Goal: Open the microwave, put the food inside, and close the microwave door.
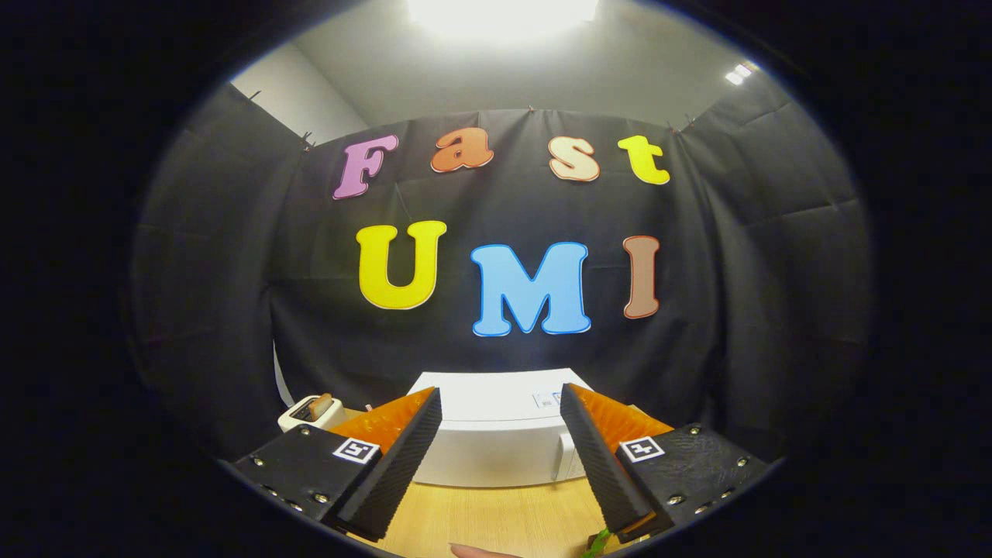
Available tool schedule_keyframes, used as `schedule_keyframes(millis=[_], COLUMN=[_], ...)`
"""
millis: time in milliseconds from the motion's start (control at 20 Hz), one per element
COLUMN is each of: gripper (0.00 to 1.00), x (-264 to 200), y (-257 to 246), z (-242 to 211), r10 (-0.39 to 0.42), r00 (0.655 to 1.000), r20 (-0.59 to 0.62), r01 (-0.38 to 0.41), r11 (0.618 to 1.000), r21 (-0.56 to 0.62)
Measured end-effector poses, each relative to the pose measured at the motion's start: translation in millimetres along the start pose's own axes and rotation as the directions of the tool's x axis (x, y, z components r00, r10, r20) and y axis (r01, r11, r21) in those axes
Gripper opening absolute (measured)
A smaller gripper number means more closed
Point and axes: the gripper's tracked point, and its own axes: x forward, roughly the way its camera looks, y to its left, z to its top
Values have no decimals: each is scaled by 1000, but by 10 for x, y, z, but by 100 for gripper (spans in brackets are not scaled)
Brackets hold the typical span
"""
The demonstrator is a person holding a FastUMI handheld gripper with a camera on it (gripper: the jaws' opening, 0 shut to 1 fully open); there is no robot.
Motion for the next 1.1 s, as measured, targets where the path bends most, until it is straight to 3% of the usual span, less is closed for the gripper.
schedule_keyframes(millis=[500, 1100], gripper=[97, 97], x=[-44, 667], y=[-17, -185], z=[-34, -1061], r10=[25, 7], r00=[999, 1000], r20=[30, -5], r01=[-25, -7], r11=[1000, 1000], r21=[-9, 2])
